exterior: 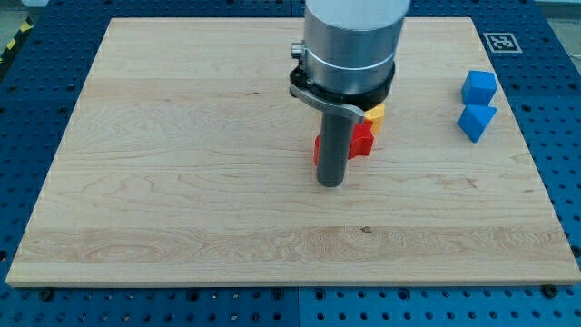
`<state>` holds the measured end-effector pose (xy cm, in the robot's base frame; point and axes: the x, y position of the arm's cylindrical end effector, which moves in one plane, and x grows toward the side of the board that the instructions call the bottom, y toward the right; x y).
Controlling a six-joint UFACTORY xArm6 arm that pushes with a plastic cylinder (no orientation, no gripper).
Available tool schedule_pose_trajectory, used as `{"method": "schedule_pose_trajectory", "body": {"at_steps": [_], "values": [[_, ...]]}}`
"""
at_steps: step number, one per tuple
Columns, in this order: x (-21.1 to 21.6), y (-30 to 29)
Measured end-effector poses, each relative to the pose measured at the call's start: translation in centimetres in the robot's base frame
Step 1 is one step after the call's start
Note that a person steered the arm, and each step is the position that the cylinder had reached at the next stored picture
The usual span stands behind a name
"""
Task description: Slide the red circle closer to the group of block
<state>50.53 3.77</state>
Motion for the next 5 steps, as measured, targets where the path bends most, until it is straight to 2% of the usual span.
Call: {"method": "schedule_pose_trajectory", "body": {"at_steps": [3,5], "values": [[-1.3,-1.0],[-3.6,-1.0]]}}
